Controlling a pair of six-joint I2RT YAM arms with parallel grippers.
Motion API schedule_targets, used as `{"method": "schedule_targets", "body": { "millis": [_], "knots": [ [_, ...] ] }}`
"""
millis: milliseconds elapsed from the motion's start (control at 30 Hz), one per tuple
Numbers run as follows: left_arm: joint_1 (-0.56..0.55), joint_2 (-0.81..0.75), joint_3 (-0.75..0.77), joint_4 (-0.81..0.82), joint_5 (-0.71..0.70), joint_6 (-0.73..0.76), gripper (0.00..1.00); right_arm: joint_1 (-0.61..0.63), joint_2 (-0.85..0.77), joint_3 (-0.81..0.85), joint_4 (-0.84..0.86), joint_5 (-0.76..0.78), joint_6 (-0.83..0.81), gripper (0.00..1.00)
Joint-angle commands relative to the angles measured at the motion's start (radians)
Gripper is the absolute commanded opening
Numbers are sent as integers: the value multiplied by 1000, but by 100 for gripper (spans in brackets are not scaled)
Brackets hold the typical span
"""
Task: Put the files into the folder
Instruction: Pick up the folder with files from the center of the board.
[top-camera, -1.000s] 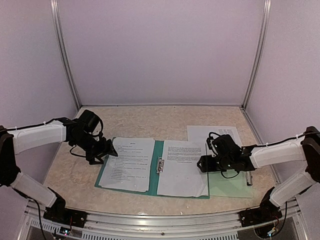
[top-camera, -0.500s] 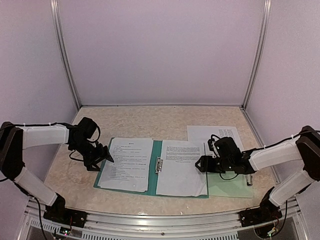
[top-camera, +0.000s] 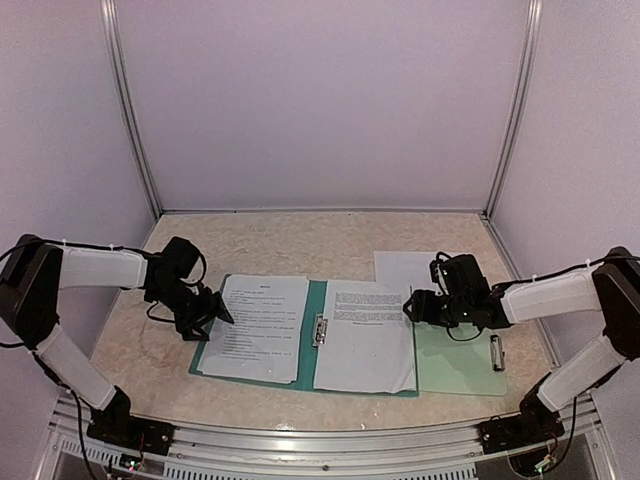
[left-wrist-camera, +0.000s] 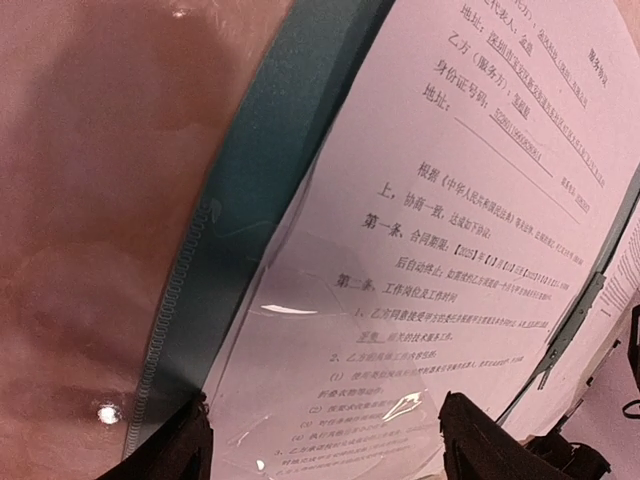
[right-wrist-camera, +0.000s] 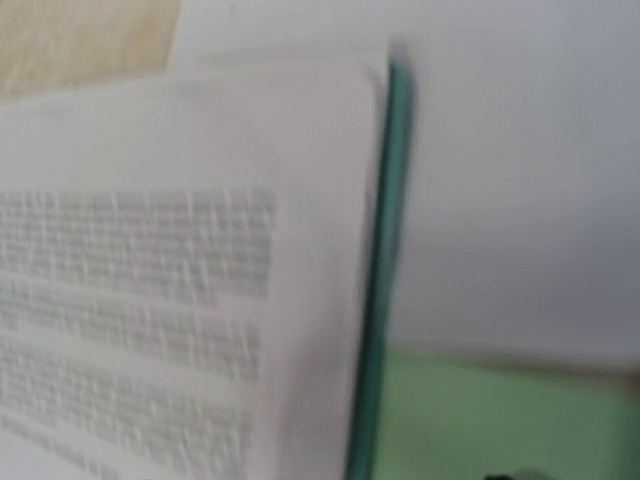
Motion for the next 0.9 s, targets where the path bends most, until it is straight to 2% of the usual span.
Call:
{"method": "schedule_targets", "body": {
  "millis": [0,467,767,867],
  "knots": [
    [1,52,-23,25,2,22,75,-49,97,72,16,-67,-62,68],
    [-28,44,-6,0,-41,29,74,-123,302,110,150,-243,-9,64],
    [-53,51,-6,4,-58,21,75,-125,309,33,321,-362,182,61],
    [-58,58,-7,8,-59,20,74,-125,302,15,384,-390,243,57]
  ]
}}
